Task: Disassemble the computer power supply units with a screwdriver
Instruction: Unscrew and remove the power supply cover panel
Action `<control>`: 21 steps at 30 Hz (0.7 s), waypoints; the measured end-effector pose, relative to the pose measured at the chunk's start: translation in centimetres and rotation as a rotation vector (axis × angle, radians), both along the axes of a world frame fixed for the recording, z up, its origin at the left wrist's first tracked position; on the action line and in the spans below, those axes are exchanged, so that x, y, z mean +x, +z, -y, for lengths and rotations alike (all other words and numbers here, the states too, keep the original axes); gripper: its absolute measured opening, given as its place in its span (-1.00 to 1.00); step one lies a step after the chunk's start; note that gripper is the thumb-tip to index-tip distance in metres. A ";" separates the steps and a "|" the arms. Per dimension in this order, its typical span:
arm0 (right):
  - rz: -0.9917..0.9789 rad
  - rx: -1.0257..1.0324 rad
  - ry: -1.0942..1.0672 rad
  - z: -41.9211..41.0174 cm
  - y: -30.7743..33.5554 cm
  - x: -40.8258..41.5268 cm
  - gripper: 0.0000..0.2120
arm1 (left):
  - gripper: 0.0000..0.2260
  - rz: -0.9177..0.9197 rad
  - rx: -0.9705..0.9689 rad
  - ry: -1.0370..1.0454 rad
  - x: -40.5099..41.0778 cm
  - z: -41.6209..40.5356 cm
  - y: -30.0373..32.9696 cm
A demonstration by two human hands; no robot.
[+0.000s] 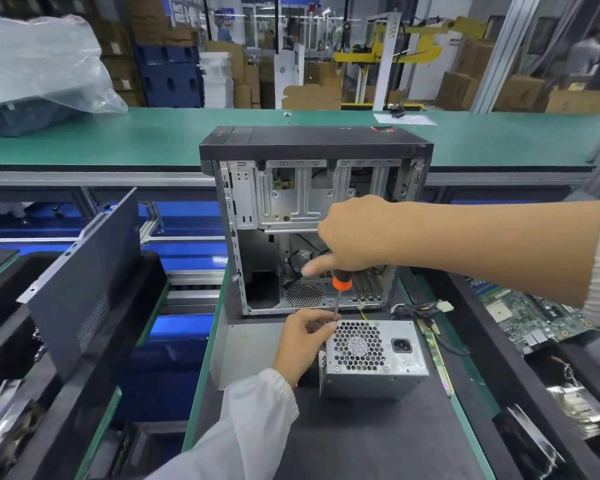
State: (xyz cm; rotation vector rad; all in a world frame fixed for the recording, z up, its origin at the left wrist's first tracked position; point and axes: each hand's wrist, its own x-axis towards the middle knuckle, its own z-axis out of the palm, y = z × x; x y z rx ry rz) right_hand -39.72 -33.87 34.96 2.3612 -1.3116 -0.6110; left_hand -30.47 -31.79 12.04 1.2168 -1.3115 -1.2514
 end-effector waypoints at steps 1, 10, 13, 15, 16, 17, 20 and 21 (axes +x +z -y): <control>-0.040 -0.034 0.004 0.0 0.0 0.1 -0.40 | -0.87 0.009 -0.004 -0.002 0.0 0.0 0.0; 0.116 0.132 0.036 -0.1 0.7 0.1 -0.79 | -0.85 0.058 -0.008 -0.053 0.5 0.0 0.5; 0.224 0.199 0.052 0.2 0.6 0.2 -0.65 | -0.86 0.057 0.004 -0.055 0.5 0.0 0.6; 0.285 0.137 0.005 0.2 0.3 0.2 -0.47 | -0.86 0.061 0.012 -0.052 0.5 0.1 0.7; 0.286 0.077 -0.029 0.2 0.2 0.3 -0.44 | -0.87 0.064 0.015 -0.051 0.5 0.1 0.7; 0.246 0.002 -0.052 0.1 0.1 0.4 -0.42 | -0.87 0.065 0.016 -0.051 0.6 0.1 0.8; 0.108 -0.113 0.008 0.2 -0.1 0.6 -0.51 | -0.87 0.068 0.013 -0.064 0.6 0.1 0.8; 0.101 -0.068 0.027 0.3 0.1 0.5 -0.61 | -0.87 0.075 0.012 -0.068 0.7 0.2 0.8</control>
